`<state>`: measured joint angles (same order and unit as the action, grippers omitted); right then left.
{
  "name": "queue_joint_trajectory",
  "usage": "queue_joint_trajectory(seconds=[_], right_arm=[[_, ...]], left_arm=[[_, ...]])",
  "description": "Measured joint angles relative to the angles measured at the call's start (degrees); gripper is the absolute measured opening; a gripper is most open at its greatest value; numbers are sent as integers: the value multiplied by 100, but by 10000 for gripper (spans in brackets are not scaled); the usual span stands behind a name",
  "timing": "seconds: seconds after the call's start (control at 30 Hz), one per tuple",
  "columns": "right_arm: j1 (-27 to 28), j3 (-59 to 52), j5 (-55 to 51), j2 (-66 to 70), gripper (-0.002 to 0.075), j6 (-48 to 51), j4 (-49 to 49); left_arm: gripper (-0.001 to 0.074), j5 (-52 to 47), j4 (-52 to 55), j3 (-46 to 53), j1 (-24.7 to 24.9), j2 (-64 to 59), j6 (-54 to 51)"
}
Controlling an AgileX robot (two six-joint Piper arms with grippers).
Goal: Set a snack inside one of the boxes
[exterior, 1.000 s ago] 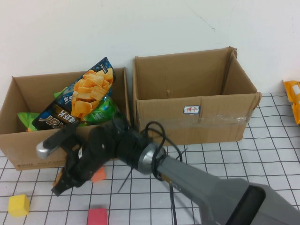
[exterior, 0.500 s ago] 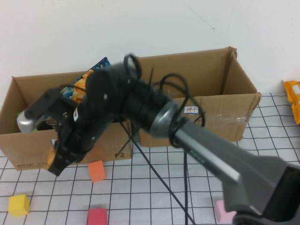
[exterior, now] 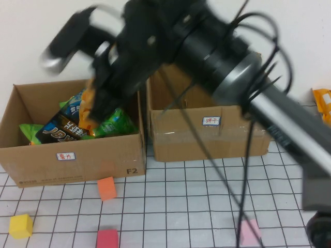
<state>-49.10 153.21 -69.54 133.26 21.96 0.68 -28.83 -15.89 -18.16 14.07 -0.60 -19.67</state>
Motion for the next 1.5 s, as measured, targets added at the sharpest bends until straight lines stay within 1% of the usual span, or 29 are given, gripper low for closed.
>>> queue_joint_trajectory(seconds=[0.2,0.33,0.5,0.53,0.6,0.67,0.73,0.77,0.8,0.87,0.9,0.97,1.03,1.13,1.2,1.3,1.5], right_arm=[[727,0,0,-110,6,-159,483],[1291,0,0,-22,6,-294,512],[1755,0,0,321,14,-440,376],[1836,0,0,402,29,-451,247],[1981,0,0,520,92,-460,-107],[2101,-9,0,568,178,-495,-433],[2206,-9,0,566,279,-620,-678],[2242,-9,0,566,313,-685,-721],[2279,-9,0,566,342,-743,-772],[2332,-9,0,540,367,-806,-816],[2345,-9,0,501,365,-809,-841],[2379,-9,0,373,335,-740,-893],[2383,-9,0,136,259,-641,-1040],[2383,-9,0,-341,109,-429,-1420],[2383,-9,0,-683,46,-252,-1722],[2383,-9,0,-1217,13,-57,-2053],[2383,-9,0,-2004,1,219,-2624]], left_arm=[[-1,0,0,0,0,0,0],[-1,0,0,0,0,0,0],[-1,-14,0,0,0,0,0],[-1,-28,0,0,0,0,0],[-1,-41,0,0,0,0,0],[-1,-98,0,0,0,0,0],[-1,-162,0,0,0,0,0],[-1,-205,0,0,0,0,0],[-1,-235,0,0,0,0,0],[-1,-313,3,0,0,0,0],[-1,-344,3,0,0,0,0],[-1,-386,3,0,0,0,0],[-1,-410,3,0,0,0,0],[-1,-422,16,0,0,0,0],[-1,-422,16,0,0,0,0],[-1,-422,25,0,0,0,0],[-1,-422,25,0,0,0,0]])
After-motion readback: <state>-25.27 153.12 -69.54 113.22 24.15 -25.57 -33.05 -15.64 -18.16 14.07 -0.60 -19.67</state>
